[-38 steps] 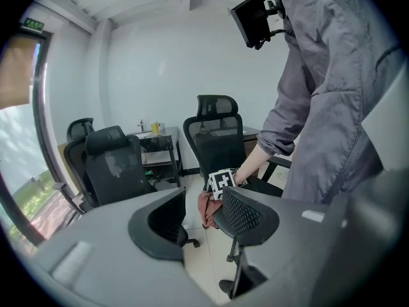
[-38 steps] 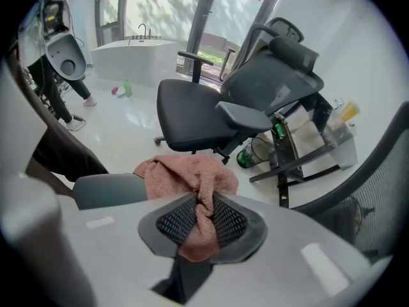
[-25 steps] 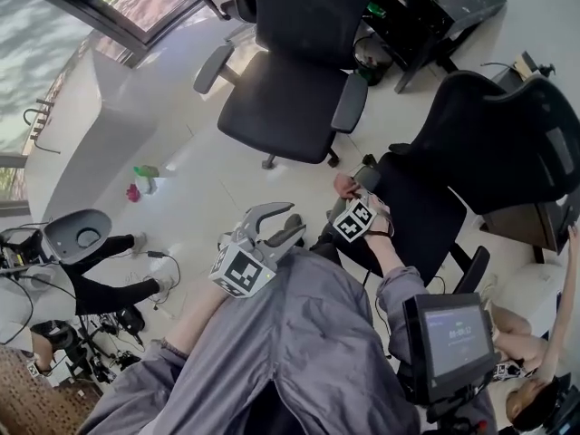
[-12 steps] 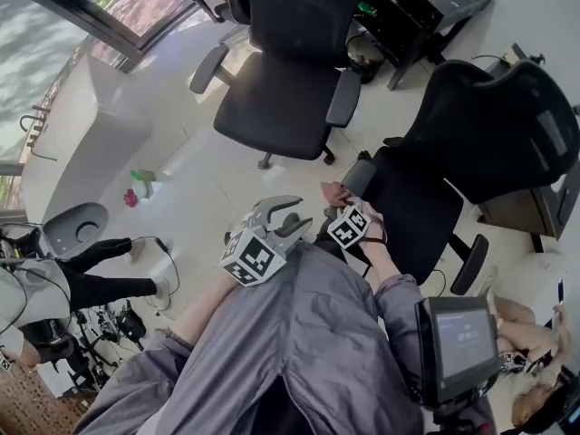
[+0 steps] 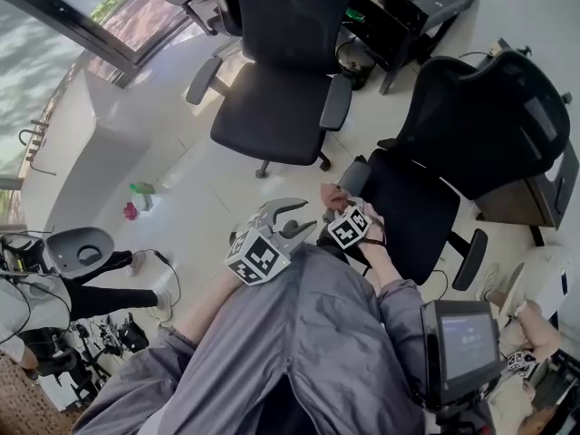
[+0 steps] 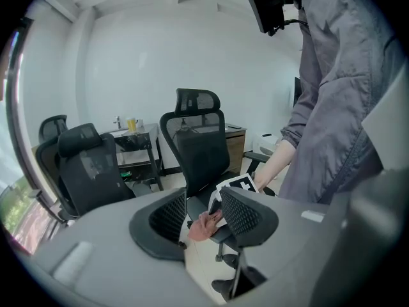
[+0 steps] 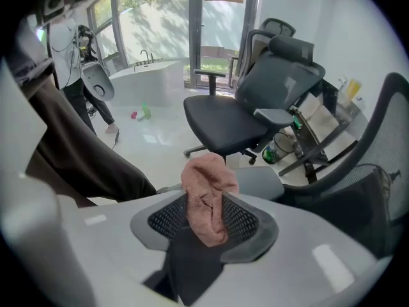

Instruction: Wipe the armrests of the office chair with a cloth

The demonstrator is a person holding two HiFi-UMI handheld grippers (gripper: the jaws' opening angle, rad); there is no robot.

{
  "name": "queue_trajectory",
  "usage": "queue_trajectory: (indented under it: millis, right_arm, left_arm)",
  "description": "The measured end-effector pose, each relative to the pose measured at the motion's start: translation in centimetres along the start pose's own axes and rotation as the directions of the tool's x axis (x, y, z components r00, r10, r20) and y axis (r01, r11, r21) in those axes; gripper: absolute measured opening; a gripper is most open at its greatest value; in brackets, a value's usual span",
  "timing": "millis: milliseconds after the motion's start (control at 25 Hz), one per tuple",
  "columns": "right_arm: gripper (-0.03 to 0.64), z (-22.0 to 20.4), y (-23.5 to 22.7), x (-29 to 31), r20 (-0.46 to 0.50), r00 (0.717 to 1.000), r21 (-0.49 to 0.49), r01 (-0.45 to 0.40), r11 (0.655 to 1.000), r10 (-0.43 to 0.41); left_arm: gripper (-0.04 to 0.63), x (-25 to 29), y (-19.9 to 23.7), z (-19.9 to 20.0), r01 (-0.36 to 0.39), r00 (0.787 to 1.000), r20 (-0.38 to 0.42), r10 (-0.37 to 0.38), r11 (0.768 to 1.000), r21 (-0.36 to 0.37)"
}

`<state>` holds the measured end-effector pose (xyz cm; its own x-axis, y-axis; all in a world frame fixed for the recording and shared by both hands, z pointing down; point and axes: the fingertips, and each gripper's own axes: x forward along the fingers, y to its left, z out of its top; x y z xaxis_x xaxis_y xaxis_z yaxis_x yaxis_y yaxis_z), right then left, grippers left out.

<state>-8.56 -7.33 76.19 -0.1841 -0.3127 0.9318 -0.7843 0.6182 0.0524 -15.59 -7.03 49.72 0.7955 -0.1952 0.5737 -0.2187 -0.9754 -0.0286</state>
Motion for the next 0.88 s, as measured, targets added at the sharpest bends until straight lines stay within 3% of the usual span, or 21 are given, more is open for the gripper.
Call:
queue_trajectory:
  millis: [280, 520, 600, 880]
  right_arm:
    - [0.16, 0.0, -0.9, -3.0, 0.067, 0.996, 0.032, 0.056, 0.998, -0.058]
    - [0.05, -0.4, -2.9, -4.8, 0.097, 0.985, 0.081, 0.138, 0.987, -0.145]
    - [0.002, 0.3, -3.2, -6.6, 0.141, 0.973, 0.104, 0.168, 0.98, -0.181]
    - [0.002, 1.9, -3.7, -13.4, 0.238, 0.918, 0.226, 0.267, 0.937, -0.319]
  left_arm:
    - [0.192, 0.1, -0.3, 0.2, 0.004, 1.0, 0.02, -0.004, 1.0, 0.015]
    - [0.192, 2.2, -0.9, 0.5, 0.038, 0.999, 0.03, -0.039, 0.999, 0.025]
    - [0.192, 2.5, -1.3, 0.6, 0.06, 0.997, 0.036, -0.062, 0.997, 0.046]
    - [0.192, 4.4, -2.5, 1.8, 0.16, 0.981, 0.094, -0.168, 0.983, 0.085]
